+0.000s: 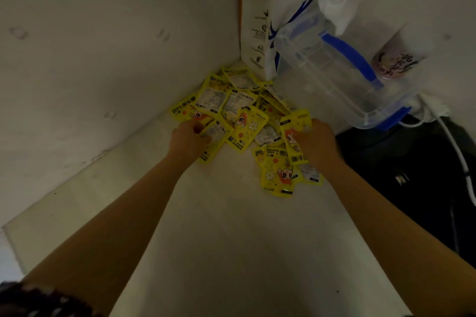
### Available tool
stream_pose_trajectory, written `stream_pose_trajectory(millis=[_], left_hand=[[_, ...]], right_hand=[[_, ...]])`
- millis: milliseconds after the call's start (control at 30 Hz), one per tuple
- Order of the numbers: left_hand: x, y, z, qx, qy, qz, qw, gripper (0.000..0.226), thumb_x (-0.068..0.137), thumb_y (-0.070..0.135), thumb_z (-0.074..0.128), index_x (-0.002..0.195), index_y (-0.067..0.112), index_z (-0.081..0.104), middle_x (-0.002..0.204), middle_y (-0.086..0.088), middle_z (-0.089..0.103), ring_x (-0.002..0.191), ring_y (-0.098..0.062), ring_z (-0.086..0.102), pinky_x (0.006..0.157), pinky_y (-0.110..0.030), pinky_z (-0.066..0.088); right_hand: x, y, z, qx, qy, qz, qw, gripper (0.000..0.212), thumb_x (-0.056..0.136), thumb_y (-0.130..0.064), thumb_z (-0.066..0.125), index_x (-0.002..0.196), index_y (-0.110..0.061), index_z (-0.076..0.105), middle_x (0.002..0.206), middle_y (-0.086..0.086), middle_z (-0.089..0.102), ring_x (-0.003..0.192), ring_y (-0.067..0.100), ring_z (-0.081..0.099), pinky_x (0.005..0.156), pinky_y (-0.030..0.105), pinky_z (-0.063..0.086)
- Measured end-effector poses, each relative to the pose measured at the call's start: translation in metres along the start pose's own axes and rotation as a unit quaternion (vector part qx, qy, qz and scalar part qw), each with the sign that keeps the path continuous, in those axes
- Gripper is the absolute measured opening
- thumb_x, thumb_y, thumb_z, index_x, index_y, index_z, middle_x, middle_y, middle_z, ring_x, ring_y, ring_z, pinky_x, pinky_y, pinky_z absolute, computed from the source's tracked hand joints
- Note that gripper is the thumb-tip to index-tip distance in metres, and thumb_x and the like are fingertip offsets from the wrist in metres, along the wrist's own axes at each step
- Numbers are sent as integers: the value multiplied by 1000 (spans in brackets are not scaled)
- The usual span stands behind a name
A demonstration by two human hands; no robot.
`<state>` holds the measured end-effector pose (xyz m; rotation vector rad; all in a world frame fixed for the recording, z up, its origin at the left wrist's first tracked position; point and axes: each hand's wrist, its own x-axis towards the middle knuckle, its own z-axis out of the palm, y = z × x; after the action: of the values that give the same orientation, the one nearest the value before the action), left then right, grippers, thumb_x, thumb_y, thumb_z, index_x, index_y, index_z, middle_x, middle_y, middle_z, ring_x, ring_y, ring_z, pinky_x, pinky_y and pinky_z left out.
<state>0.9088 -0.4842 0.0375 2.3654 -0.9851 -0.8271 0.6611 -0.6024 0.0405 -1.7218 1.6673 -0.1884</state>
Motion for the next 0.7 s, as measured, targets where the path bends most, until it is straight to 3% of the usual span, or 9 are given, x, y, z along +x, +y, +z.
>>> stream_pose_trajectory(millis=[100,233,300,467,700], left_hand=[[4,-5,9,19,19,1,1000,27,85,18,64,109,7,60,103,-14,63,90,-29,60,71,-34,47],[-3,-16,17,124,11,24,992,33,85,25,64,106,0,58,116,-19,56,111,-35,48,82,-41,44],[-9,-21,21,142,11,42,989,32,85,25,65,106,1,58,123,-15,52,115,-33,42,86,-41,42],[-27,-34,31,139,35,93,985,48,83,23,68,128,11,54,133,-7,51,118,-30,43,93,-39,42],[-58,-49,31,165,32,101,981,47,81,27,70,123,10,59,119,-9,59,108,-33,50,87,-40,44]], right_hand=[[0,-3,0,-109,-42,6,993,47,91,-40,58,118,-2,52,121,22,53,110,39,53,94,44,45],[-1,2,3,-150,-63,12,987,48,96,-38,49,127,-1,44,130,22,49,120,39,47,94,41,40],[-1,6,8,-140,-58,9,988,47,95,-35,51,126,0,44,130,24,48,119,40,47,94,41,40],[-12,7,18,-154,-35,-17,987,39,93,-25,56,120,3,48,124,25,48,111,40,49,96,43,38],[-46,8,45,-171,-11,-55,984,42,88,-23,63,122,-2,51,119,22,48,105,38,52,93,43,46]])
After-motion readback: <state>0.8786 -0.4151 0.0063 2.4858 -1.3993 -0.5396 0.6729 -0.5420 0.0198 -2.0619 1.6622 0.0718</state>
